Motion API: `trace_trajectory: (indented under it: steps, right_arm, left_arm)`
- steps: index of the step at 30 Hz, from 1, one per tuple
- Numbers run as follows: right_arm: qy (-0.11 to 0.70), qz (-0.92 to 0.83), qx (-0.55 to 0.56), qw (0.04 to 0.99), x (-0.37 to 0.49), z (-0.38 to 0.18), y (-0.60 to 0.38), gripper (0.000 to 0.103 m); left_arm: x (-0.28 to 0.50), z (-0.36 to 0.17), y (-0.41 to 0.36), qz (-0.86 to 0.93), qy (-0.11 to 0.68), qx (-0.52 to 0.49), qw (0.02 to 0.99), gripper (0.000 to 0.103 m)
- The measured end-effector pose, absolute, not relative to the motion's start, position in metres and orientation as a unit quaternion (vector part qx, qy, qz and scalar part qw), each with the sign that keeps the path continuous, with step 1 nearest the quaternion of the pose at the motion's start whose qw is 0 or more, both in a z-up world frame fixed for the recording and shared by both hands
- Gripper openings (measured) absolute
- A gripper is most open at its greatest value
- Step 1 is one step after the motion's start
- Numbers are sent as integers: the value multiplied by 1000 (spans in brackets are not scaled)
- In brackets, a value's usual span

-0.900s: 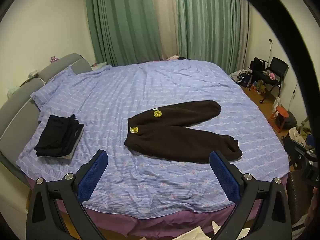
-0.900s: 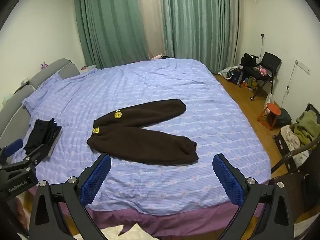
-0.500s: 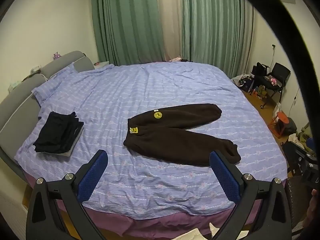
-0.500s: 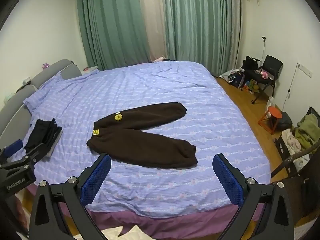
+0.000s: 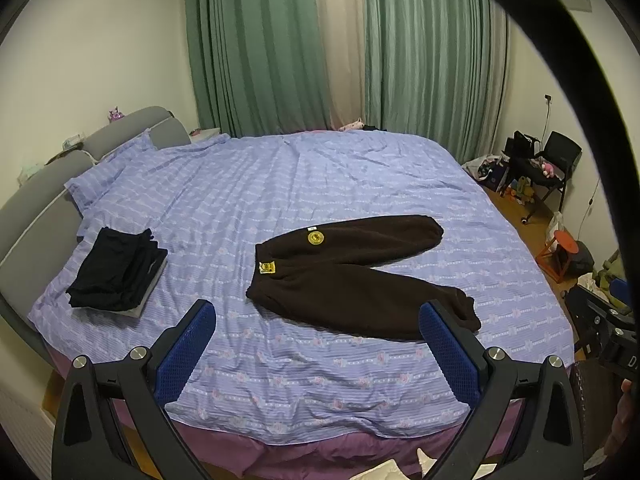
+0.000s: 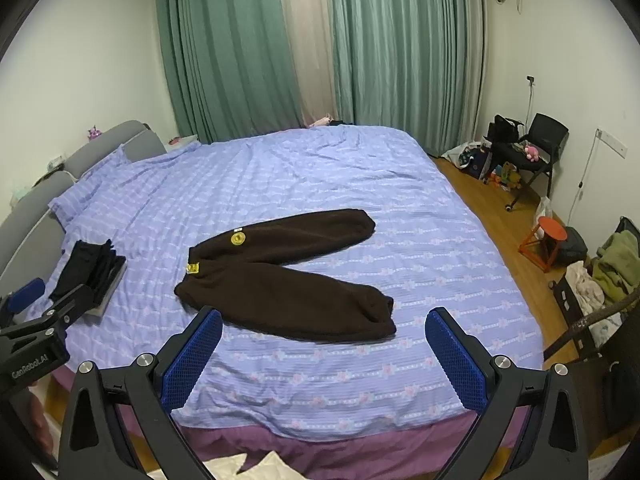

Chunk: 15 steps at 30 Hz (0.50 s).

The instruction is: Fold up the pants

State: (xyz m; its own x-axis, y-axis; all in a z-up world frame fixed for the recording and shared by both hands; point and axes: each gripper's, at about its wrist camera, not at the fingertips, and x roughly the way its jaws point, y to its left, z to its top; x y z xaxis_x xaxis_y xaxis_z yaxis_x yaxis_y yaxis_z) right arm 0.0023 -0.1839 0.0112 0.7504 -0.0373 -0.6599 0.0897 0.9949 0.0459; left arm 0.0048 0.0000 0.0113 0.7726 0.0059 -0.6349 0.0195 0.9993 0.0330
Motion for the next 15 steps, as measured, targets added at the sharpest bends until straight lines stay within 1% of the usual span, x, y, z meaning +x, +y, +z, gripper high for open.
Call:
trace_trajectory:
  steps: [15]
  right_arm:
    - [349, -33, 36, 936, 4, 13, -186, 103]
  left_arm:
    - [8, 14, 1, -3, 335, 18, 942, 103]
